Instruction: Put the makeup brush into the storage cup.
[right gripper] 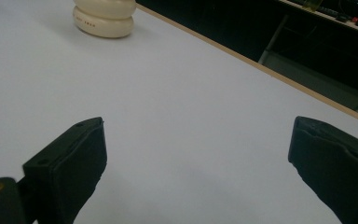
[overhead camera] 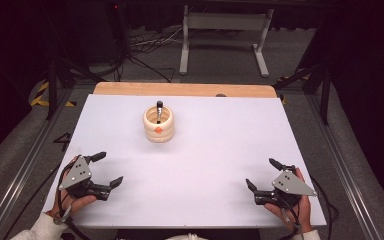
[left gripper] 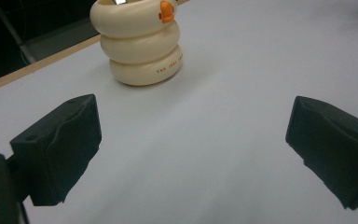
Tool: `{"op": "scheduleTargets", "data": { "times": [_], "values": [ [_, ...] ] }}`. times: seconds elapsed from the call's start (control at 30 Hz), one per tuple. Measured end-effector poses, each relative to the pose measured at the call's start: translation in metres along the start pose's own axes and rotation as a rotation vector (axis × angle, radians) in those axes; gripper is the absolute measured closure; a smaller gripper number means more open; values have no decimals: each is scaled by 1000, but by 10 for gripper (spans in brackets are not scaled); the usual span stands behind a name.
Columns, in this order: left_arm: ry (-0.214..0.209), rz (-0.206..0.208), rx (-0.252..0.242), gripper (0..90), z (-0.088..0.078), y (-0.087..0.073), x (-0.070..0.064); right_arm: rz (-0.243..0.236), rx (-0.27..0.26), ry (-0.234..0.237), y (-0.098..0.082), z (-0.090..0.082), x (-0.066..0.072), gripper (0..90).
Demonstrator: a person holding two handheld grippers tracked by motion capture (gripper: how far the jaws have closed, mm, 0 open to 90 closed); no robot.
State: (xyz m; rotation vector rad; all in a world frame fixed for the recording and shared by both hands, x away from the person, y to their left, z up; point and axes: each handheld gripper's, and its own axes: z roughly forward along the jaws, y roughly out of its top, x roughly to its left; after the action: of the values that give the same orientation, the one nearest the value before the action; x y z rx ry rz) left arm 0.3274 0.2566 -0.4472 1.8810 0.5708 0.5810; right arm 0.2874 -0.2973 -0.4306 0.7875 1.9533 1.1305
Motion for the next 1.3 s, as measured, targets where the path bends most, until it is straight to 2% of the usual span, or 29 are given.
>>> {"op": "scheduleTargets", "data": {
  "times": [0.2, 0.33, 0.77, 1.03, 1.3],
  "values": [
    [-9, 4, -2, 42, 2, 3, -2, 0, -4, 5, 0, 0, -1, 52],
    [-14, 4, -4, 42, 3, 2, -3, 23, -8, 10, 0, -1, -3, 52],
    [-26, 7, 4, 43, 3, 3, -3, 12, -8, 5, 1, 1, -1, 50],
    [-17, 23, 20, 43, 6, 3, -4, 11, -3, 12, -1, 1, -1, 47],
    [-19, 15, 18, 45, 6, 2, -3, 22, -11, 25, -1, 3, -2, 47]
  ]
}}
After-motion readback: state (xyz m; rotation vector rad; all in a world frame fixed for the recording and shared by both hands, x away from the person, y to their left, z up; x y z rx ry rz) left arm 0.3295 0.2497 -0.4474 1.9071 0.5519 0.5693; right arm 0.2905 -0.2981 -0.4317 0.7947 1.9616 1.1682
